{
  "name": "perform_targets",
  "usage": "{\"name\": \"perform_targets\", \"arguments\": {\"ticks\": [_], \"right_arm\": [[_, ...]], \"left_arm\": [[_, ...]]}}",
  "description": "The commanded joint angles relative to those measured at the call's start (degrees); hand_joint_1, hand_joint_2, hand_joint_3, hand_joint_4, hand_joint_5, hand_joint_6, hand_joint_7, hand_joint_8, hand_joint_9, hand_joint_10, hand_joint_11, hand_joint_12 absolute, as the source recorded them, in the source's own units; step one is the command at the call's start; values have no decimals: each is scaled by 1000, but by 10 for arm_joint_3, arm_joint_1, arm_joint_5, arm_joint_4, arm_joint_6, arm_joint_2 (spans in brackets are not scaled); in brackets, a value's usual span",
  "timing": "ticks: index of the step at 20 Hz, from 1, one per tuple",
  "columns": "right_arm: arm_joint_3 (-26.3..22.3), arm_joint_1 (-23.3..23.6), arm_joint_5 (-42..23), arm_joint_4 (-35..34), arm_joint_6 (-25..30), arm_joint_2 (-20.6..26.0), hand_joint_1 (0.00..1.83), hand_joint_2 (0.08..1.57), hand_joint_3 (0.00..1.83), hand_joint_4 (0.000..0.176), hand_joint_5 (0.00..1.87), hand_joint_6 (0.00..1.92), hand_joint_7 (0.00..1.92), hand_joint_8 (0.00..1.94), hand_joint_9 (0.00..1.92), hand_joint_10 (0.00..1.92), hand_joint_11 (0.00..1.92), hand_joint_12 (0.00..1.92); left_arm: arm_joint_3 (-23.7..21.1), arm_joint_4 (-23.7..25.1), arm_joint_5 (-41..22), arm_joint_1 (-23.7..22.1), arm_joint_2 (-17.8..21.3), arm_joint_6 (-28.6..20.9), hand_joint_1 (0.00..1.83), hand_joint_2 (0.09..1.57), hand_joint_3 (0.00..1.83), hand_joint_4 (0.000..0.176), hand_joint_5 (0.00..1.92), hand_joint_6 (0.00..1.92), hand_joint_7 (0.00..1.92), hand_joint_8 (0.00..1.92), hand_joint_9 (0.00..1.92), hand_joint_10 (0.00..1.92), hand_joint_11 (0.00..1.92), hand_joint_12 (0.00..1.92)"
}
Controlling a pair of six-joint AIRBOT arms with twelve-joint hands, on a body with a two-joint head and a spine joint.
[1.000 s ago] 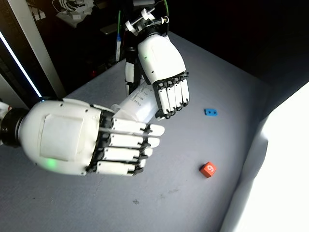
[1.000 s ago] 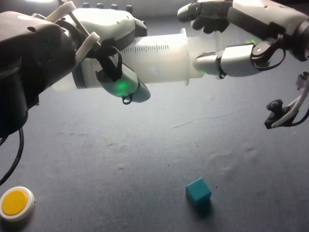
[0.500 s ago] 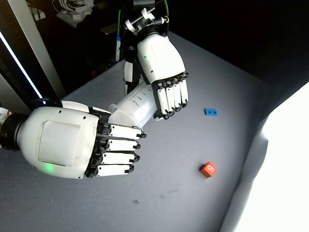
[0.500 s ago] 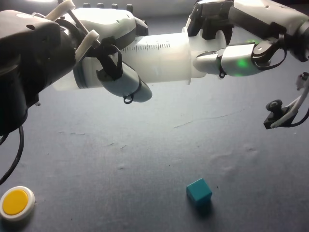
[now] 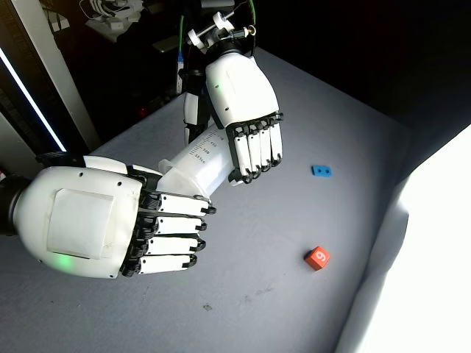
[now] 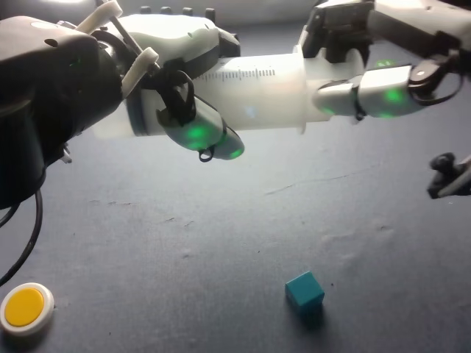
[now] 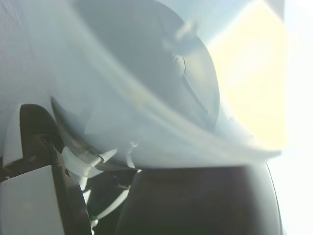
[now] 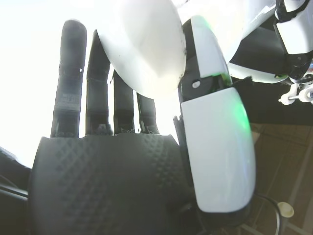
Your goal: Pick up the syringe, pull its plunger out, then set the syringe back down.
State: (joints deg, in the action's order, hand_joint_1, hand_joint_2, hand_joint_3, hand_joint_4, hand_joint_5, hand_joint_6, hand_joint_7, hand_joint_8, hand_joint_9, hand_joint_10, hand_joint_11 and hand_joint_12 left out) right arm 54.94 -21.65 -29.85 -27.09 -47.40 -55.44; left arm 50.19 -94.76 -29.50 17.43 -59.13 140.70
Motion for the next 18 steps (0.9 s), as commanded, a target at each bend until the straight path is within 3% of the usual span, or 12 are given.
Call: {"name": "perform_targets", "arguments": {"ticks": [1,6,10,14,18], "right_arm": [[0,7,-47,11,-9,18,1326,1255,1,0,729,1271,674,1476,649,1613,432,1546],[-18,8,-32,11,-8,65,1321,1266,1,0,719,1285,657,1511,619,1641,407,1573],[-23,12,-17,11,-8,96,1321,1266,1,0,723,1271,656,1524,619,1642,420,1596],[-28,24,-1,11,-8,127,1324,1255,0,0,730,1297,672,1474,647,1601,439,1566],[-41,31,10,11,-8,160,1325,1254,1,0,737,1271,670,1482,643,1609,439,1577]], "left_arm": [[5,40,-31,-10,4,9,1130,1292,0,0,724,1342,619,1657,522,1566,363,1746],[4,40,-32,-10,4,9,1149,1273,0,0,768,1262,642,1633,554,1510,379,1712],[3,42,-32,-10,4,9,1139,1277,0,0,756,1315,634,1608,556,1491,389,1687],[2,43,-32,-9,4,9,1159,1279,0,0,771,1232,619,1693,532,1575,375,1759],[2,44,-32,-9,4,9,1135,1292,1,0,734,1315,610,1670,529,1514,371,1717]]}}
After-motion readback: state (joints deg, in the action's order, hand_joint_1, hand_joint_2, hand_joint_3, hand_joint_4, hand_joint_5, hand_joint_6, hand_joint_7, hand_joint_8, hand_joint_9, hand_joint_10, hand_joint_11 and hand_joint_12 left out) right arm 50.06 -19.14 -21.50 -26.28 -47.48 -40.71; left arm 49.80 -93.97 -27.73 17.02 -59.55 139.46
